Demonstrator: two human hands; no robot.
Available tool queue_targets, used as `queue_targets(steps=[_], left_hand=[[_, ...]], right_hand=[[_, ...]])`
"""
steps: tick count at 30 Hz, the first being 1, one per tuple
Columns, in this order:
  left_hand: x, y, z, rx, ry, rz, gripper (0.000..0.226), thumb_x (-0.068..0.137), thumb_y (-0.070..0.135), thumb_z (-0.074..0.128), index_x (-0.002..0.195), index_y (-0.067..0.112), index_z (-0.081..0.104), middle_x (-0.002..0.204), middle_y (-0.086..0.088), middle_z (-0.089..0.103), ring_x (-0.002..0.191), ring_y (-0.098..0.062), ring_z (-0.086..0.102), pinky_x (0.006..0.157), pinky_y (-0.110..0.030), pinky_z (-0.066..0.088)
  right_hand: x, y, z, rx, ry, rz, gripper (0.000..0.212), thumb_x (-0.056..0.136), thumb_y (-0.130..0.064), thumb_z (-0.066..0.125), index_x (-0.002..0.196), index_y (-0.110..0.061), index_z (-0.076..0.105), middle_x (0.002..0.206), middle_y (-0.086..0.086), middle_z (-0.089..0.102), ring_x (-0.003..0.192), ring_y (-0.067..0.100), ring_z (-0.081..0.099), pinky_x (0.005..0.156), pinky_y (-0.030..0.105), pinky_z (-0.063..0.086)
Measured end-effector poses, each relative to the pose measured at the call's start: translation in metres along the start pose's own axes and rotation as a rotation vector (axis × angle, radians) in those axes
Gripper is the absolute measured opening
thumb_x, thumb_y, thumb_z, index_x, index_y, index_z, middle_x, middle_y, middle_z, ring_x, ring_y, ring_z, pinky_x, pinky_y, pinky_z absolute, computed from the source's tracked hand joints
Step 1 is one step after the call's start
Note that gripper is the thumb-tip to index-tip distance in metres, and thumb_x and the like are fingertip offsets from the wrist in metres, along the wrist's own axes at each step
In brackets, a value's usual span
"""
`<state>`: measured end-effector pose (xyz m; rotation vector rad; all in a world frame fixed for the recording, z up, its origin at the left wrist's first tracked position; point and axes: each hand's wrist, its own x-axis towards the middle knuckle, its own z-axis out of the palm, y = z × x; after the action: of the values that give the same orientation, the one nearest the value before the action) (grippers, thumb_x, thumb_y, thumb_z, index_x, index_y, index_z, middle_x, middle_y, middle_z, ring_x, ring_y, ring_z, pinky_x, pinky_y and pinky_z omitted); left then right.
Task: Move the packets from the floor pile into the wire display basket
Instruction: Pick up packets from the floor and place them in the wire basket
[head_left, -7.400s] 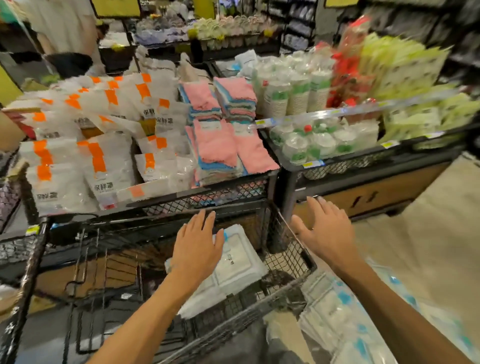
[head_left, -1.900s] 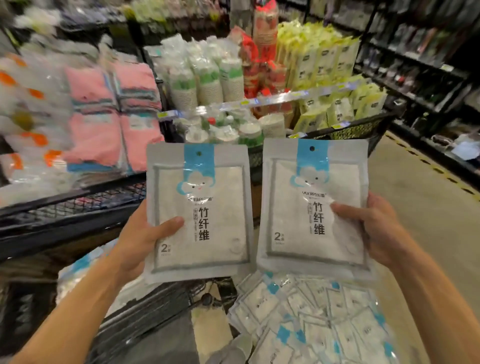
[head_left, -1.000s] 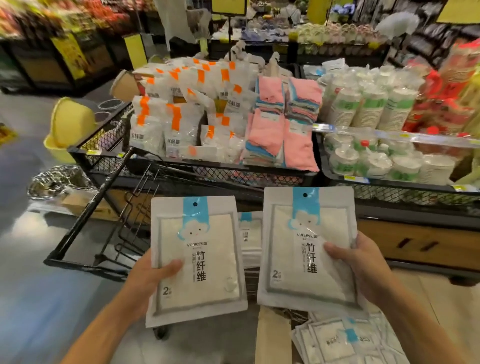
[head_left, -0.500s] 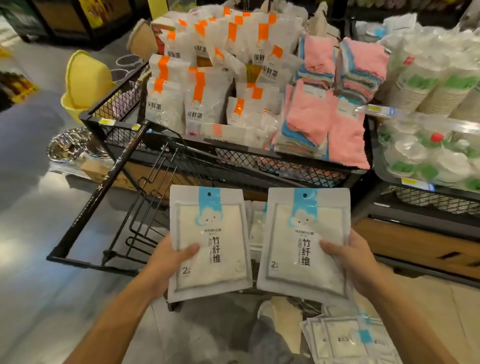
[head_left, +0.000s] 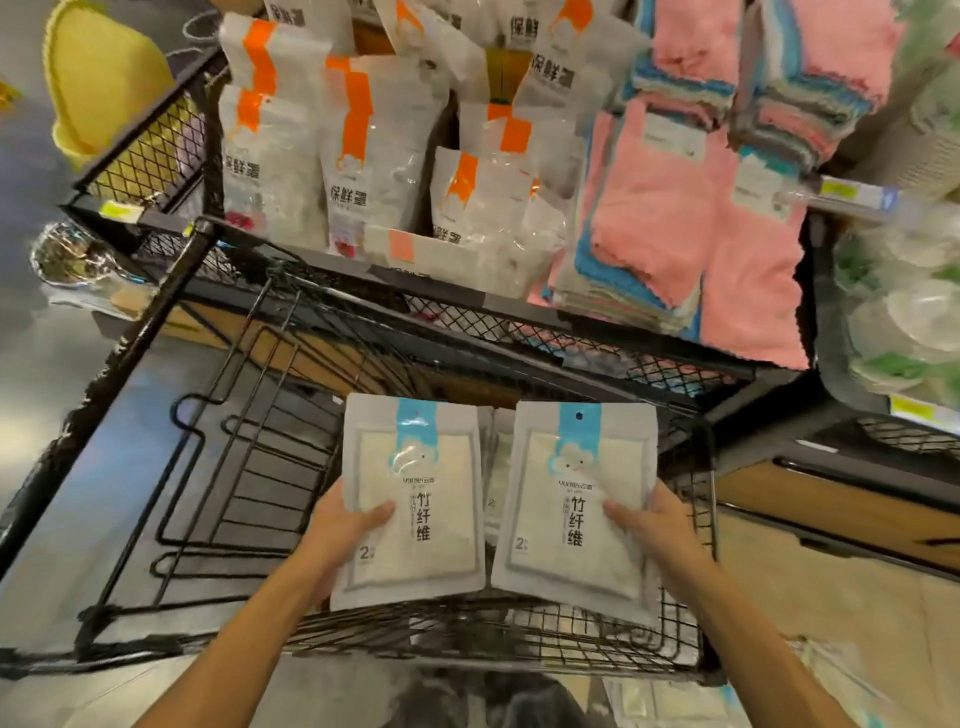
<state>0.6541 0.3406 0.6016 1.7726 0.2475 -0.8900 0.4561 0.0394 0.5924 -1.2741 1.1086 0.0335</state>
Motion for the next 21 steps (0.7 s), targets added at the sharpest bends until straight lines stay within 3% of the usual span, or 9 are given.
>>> queue_targets(steps=[5,11,16,18,20,21], left_hand=[[0.063,-0.022,0.003,0.031,-0.049,-0.061,0.04,0.09,0.004,0.074,0.125,0.018,0.062,0.114,-0.008,0.076,0.099,-0.026,0.075,0.085,-0.051,0.062],[0.139,-0.044,0.009,0.074,-0.072,-0.115,0.038,0.091,0.003,0.072,0.123,0.019,0.061,0.109,-0.002,0.076,0.093,-0.017,0.075,0.065,-0.028,0.061],[0.202,-0.064,0.017,0.187,-0.071,-0.104,0.037,0.088,0.003,0.076,0.115,0.026,0.065,0.108,0.0,0.074,0.101,-0.025,0.072,0.082,-0.043,0.061],[0.22,-0.071,0.02,0.268,-0.079,-0.043,0.037,0.086,0.004,0.078,0.111,0.027,0.064,0.108,0.003,0.071,0.103,-0.023,0.069,0.079,-0.036,0.058],[0.231,-0.08,0.025,0.35,-0.047,0.015,0.046,0.086,0.005,0.078,0.123,0.02,0.056,0.108,0.004,0.066,0.107,-0.024,0.065,0.075,-0.031,0.051],[0.234,-0.084,0.029,0.395,-0.017,0.035,0.054,0.086,0.006,0.078,0.131,0.019,0.049,0.108,0.004,0.063,0.107,-0.025,0.064,0.076,-0.033,0.05]], right_hand=[[0.04,0.003,0.023,-0.041,0.002,0.058,0.031,0.095,-0.002,0.065,0.123,-0.015,0.058,0.108,0.009,0.077,0.088,0.022,0.078,0.065,0.036,0.063],[0.098,0.025,0.049,-0.1,0.079,0.144,0.023,0.096,-0.003,0.065,0.118,-0.002,0.058,0.104,0.015,0.074,0.08,0.024,0.078,0.059,0.03,0.061],[0.143,0.061,0.071,-0.142,0.181,0.169,0.024,0.095,-0.007,0.069,0.114,-0.005,0.056,0.11,0.015,0.073,0.09,0.029,0.075,0.062,0.033,0.063],[0.159,0.075,0.076,-0.173,0.23,0.16,0.025,0.094,-0.007,0.07,0.115,-0.005,0.058,0.112,0.014,0.073,0.096,0.031,0.074,0.067,0.036,0.064],[0.168,0.083,0.084,-0.221,0.271,0.153,0.027,0.094,-0.007,0.071,0.117,-0.005,0.056,0.115,0.011,0.072,0.098,0.03,0.072,0.073,0.041,0.064],[0.171,0.083,0.088,-0.265,0.298,0.153,0.028,0.094,-0.007,0.07,0.118,-0.006,0.054,0.116,0.008,0.069,0.098,0.027,0.07,0.072,0.038,0.063]])
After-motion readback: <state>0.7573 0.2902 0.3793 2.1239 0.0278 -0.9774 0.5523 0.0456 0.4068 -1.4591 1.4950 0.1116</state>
